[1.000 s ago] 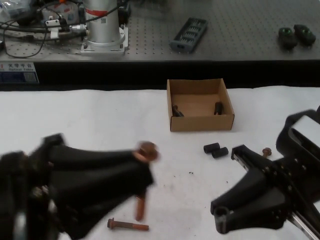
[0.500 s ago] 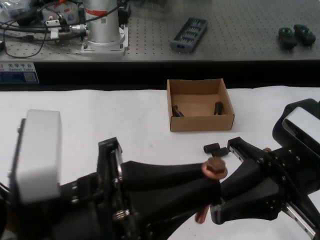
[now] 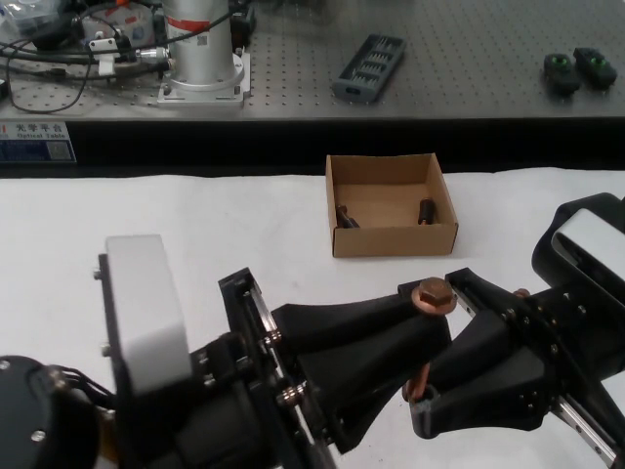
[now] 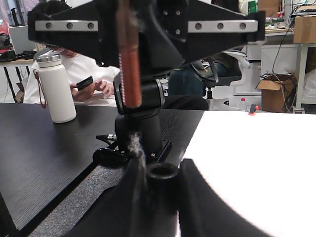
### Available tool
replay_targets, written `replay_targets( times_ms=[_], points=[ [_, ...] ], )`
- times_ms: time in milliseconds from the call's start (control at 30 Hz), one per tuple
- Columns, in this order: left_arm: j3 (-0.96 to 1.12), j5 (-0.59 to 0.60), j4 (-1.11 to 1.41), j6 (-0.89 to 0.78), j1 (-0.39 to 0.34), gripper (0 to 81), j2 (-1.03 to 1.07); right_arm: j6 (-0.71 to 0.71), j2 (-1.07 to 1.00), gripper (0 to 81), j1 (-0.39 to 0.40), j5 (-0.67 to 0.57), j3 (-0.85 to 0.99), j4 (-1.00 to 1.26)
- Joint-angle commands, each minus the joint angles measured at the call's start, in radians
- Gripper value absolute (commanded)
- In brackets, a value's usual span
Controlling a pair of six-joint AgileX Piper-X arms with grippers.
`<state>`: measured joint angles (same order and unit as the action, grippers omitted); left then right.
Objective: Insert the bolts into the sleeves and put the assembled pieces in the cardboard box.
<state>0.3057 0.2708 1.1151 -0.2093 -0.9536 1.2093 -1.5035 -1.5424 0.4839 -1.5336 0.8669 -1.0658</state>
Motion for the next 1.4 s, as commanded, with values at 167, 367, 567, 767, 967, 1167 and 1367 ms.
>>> replay_targets(
  times_ms=[167, 367, 567, 767, 967, 1167, 1367],
  points=[
    [0.013, -0.064, 0.219, 0.008, -0.004, 0.6, 0.126, 0.000, -0.001, 5.3, -0.005, -0.020, 0.007, -0.006],
    [0.013, -0.083, 0.227, 0.006, -0.004, 0.6, 0.161, 0.000, -0.001, 5.3, -0.005, -0.020, 0.007, -0.003],
    [0.013, -0.083, 0.243, 0.002, -0.004, 0.6, 0.177, 0.000, -0.001, 5.3, -0.005, -0.020, 0.007, -0.003],
    [0.013, -0.087, 0.255, 0.002, -0.012, 0.6, 0.177, 0.000, -0.001, 5.3, -0.005, -0.020, 0.009, -0.003],
    [0.013, -0.087, 0.255, 0.002, -0.012, 0.6, 0.177, 0.000, -0.001, 5.3, -0.005, -0.020, 0.009, -0.003],
    [0.000, -0.111, 0.249, 0.016, -0.031, 0.6, 0.177, 0.000, -0.001, 5.3, -0.005, -0.020, 0.009, -0.003],
    [0.000, -0.122, 0.246, 0.027, -0.033, 0.6, 0.177, 0.006, -0.001, 5.3, -0.005, -0.020, 0.009, -0.003]
  ],
)
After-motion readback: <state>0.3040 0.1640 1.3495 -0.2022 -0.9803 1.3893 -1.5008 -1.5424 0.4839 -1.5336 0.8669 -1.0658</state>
